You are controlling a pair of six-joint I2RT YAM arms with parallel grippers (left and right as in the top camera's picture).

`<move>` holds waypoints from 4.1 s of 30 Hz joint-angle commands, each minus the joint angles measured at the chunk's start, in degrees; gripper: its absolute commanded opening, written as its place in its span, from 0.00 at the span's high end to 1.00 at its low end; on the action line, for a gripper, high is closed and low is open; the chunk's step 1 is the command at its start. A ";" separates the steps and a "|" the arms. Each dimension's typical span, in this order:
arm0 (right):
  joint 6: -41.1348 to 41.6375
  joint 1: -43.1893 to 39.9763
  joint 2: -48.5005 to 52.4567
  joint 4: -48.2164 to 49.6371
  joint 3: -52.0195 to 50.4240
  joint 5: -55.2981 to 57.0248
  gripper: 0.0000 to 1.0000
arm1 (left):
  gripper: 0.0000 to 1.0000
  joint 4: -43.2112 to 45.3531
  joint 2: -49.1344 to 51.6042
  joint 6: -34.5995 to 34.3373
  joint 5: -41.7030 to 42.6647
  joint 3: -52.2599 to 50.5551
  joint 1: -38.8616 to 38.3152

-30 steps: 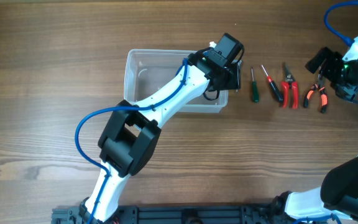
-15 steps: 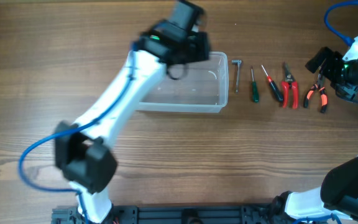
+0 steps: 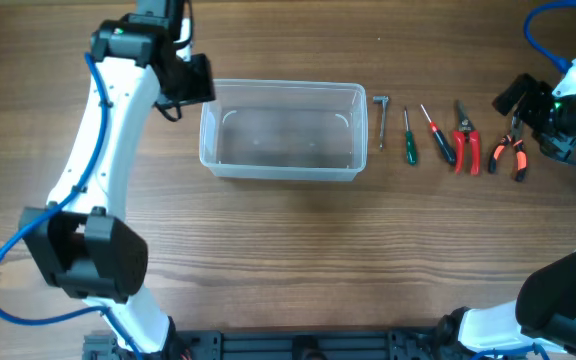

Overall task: Pack container
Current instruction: 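Release the container and retract the left gripper to the left side, then grasp the orange-black needle-nose pliers with the right gripper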

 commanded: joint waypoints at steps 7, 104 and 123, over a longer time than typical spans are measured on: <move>0.90 0.13 0.20 0.13 0.90 -0.76 0.00 | 0.51 0.26 10.01 3.52 -1.86 -2.40 0.87; -25.18 -8.33 27.63 8.85 0.26 12.68 0.36 | 0.00 0.57 -16.72 1.88 -12.96 -2.21 20.85; -21.75 -7.52 29.33 9.35 0.26 12.70 0.95 | 0.00 0.57 -16.72 1.88 -12.96 -2.21 20.85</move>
